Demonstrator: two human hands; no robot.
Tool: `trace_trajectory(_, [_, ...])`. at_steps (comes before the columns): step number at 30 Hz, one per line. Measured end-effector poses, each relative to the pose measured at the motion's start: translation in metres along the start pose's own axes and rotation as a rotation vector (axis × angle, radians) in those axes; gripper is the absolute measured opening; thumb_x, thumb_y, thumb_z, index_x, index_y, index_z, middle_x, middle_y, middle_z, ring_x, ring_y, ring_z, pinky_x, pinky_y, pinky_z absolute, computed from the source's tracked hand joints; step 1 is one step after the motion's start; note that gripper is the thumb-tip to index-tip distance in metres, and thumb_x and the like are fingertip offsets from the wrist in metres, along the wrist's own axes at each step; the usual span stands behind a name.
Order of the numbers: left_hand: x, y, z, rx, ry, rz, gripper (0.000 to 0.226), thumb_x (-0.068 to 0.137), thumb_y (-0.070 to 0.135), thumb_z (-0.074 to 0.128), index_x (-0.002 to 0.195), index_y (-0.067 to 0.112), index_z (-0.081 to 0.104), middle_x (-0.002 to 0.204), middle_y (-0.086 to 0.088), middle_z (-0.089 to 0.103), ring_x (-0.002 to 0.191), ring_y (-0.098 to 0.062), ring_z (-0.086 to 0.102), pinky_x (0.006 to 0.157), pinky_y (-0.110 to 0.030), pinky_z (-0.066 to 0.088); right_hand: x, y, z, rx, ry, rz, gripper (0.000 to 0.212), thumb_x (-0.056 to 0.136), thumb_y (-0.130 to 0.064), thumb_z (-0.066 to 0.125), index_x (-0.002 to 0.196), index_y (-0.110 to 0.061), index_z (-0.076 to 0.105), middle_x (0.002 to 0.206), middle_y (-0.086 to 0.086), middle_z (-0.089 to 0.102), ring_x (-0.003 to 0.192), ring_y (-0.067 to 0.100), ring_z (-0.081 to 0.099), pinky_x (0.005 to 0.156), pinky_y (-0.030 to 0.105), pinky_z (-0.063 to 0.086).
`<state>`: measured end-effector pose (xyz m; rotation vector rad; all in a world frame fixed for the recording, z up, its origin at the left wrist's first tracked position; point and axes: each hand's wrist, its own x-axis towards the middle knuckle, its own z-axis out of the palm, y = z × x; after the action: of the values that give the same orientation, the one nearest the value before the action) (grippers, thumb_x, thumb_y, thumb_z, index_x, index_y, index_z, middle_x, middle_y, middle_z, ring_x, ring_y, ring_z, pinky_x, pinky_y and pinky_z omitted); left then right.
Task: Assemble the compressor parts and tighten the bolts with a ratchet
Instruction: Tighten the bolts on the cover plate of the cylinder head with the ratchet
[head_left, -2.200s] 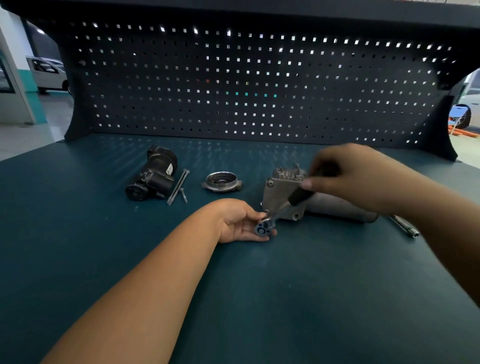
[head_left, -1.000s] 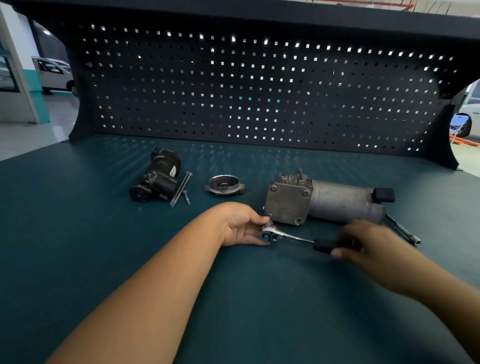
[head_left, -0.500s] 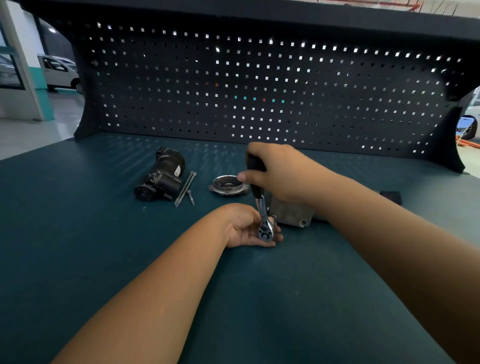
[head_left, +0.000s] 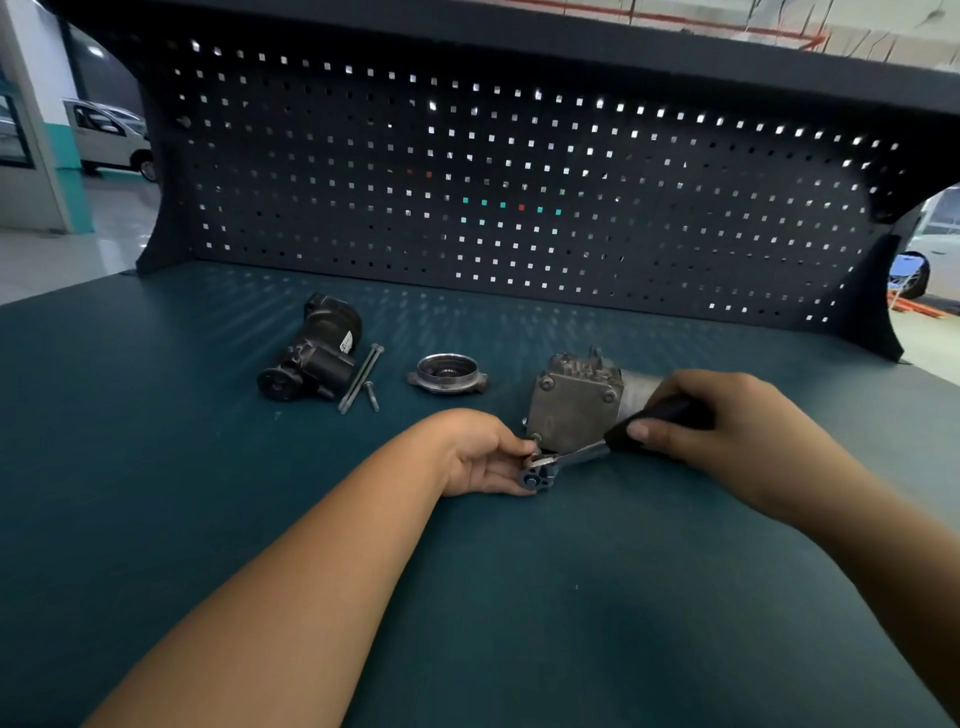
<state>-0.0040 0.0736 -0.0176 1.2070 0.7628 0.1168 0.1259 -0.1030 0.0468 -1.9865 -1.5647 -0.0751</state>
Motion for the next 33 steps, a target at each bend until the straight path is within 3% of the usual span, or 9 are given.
trace_trajectory(4, [0.001, 0.0, 0.0, 0.008, 0.007, 0.015, 0.018, 0.095, 0.003, 0.044, 0.084, 0.001, 0.057, 0.065, -0.01, 0.069, 0.058, -0.018, 0.068, 0.069, -0.029, 0.055, -0.01, 0.018, 0.005, -0.013, -0.014, 0.057, 0.012, 0.079, -0.031, 0.071, 0.072, -0.025, 0.063, 0.069, -0.003, 0.064, 0.068, 0.012, 0.059, 0.063, 0.025, 0.044])
trace_trajectory(7, [0.0, 0.0, 0.0, 0.007, 0.007, 0.016, 0.019, 0.096, 0.002, 0.043, 0.083, 0.0, 0.056, 0.059, -0.009, 0.069, 0.051, -0.016, 0.067, 0.066, -0.028, 0.053, -0.018, 0.027, 0.01, 0.014, -0.013, 0.08, 0.013, 0.079, -0.028, 0.072, 0.071, -0.024, 0.063, 0.062, 0.001, 0.06, 0.062, 0.017, 0.057, 0.063, 0.037, 0.046])
trace_trajectory(12, [-0.002, 0.0, 0.001, 0.018, 0.016, 0.018, 0.018, 0.095, 0.001, 0.043, 0.083, 0.001, 0.057, 0.06, -0.008, 0.069, 0.051, -0.016, 0.067, 0.067, -0.028, 0.052, -0.018, 0.036, 0.013, 0.019, -0.013, 0.089, 0.014, 0.079, -0.027, 0.072, 0.068, -0.025, 0.064, 0.056, -0.005, 0.058, 0.055, 0.006, 0.053, 0.057, 0.029, 0.041])
trace_trajectory(15, [-0.003, 0.0, 0.0, 0.027, 0.023, 0.02, 0.018, 0.095, 0.002, 0.044, 0.082, 0.001, 0.056, 0.059, -0.007, 0.069, 0.052, -0.015, 0.067, 0.068, -0.027, 0.052, -0.027, 0.045, 0.023, 0.002, -0.127, 0.14, 0.013, 0.082, -0.029, 0.07, 0.07, -0.026, 0.064, 0.056, -0.008, 0.06, 0.053, 0.0, 0.052, 0.053, 0.017, 0.037])
trace_trajectory(17, [-0.003, 0.0, 0.0, 0.032, 0.028, 0.021, 0.018, 0.095, 0.003, 0.044, 0.082, 0.002, 0.056, 0.06, -0.007, 0.069, 0.053, -0.015, 0.067, 0.071, -0.028, 0.052, -0.035, 0.052, 0.032, -0.026, -0.194, 0.177, 0.01, 0.084, -0.032, 0.068, 0.076, -0.027, 0.065, 0.064, -0.005, 0.062, 0.061, 0.003, 0.055, 0.057, 0.017, 0.039])
trace_trajectory(21, [-0.003, 0.0, 0.0, 0.023, 0.032, 0.025, 0.017, 0.095, 0.003, 0.045, 0.083, 0.002, 0.057, 0.061, -0.007, 0.069, 0.054, -0.015, 0.067, 0.072, -0.028, 0.052, -0.04, 0.057, 0.039, 0.008, -0.158, 0.169, 0.004, 0.085, -0.036, 0.065, 0.082, -0.035, 0.063, 0.073, -0.01, 0.064, 0.072, 0.001, 0.058, 0.064, 0.013, 0.04])
trace_trajectory(25, [-0.002, 0.0, 0.0, 0.025, 0.032, 0.022, 0.017, 0.095, 0.003, 0.045, 0.084, 0.001, 0.058, 0.064, -0.008, 0.069, 0.061, -0.017, 0.068, 0.072, -0.029, 0.052, -0.037, 0.054, 0.036, -0.023, -0.208, 0.169, 0.006, 0.086, -0.035, 0.064, 0.083, -0.03, 0.065, 0.073, -0.007, 0.065, 0.073, 0.005, 0.059, 0.065, 0.017, 0.042])
trace_trajectory(30, [-0.004, 0.001, 0.001, -0.016, 0.016, 0.014, 0.016, 0.095, 0.002, 0.044, 0.086, -0.002, 0.056, 0.08, -0.014, 0.064, 0.11, -0.03, 0.057, 0.072, -0.029, 0.052, -0.009, 0.01, 0.003, 0.065, -0.036, -0.022, 0.005, 0.078, -0.031, 0.07, 0.076, -0.026, 0.068, 0.071, -0.008, 0.067, 0.067, 0.001, 0.058, 0.064, 0.018, 0.042])
trace_trajectory(33, [-0.003, 0.0, 0.001, -0.041, 0.018, 0.015, 0.018, 0.096, 0.001, 0.04, 0.086, -0.002, 0.055, 0.079, -0.013, 0.064, 0.114, -0.031, 0.055, 0.076, -0.031, 0.052, 0.018, -0.032, 0.006, -0.008, -0.017, -0.158, 0.015, 0.081, -0.037, 0.066, 0.086, -0.023, 0.064, 0.078, -0.01, 0.066, 0.075, 0.009, 0.058, 0.066, 0.024, 0.042])
